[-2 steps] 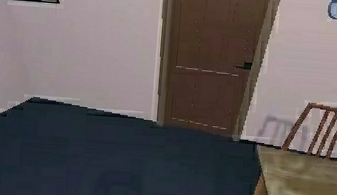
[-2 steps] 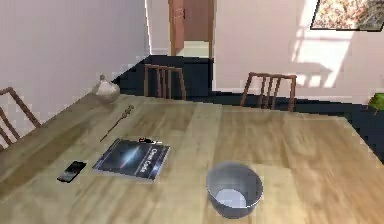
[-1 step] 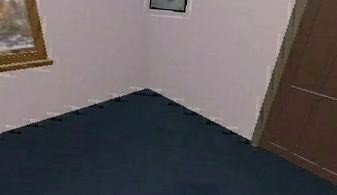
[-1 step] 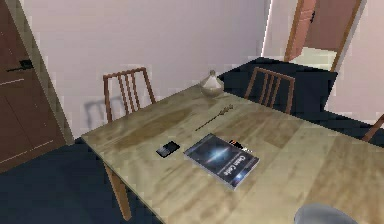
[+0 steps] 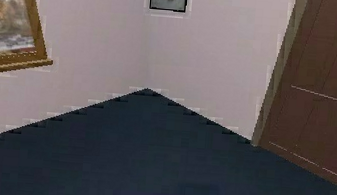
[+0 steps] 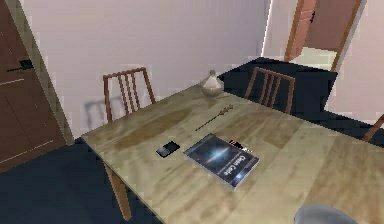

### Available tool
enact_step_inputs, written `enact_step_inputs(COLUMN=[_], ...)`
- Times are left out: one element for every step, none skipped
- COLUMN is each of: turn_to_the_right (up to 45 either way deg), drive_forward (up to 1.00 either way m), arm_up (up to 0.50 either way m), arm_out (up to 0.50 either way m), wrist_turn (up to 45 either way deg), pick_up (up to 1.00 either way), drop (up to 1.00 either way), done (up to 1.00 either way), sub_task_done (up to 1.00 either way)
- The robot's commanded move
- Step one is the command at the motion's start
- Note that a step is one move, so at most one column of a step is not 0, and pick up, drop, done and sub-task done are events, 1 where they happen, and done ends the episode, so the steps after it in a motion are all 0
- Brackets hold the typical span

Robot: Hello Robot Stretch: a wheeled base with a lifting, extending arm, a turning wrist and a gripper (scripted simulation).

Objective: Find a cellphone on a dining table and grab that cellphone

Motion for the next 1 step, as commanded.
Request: enact_step_inputs(turn_to_the_right=[0.0], drive_forward=[0.00], arm_up=[0.36], arm_out=[0.00], wrist_turn=[0.0], pick_up=[0.00], drop=[0.00], done=[0.00], sub_task_done=[0.00])
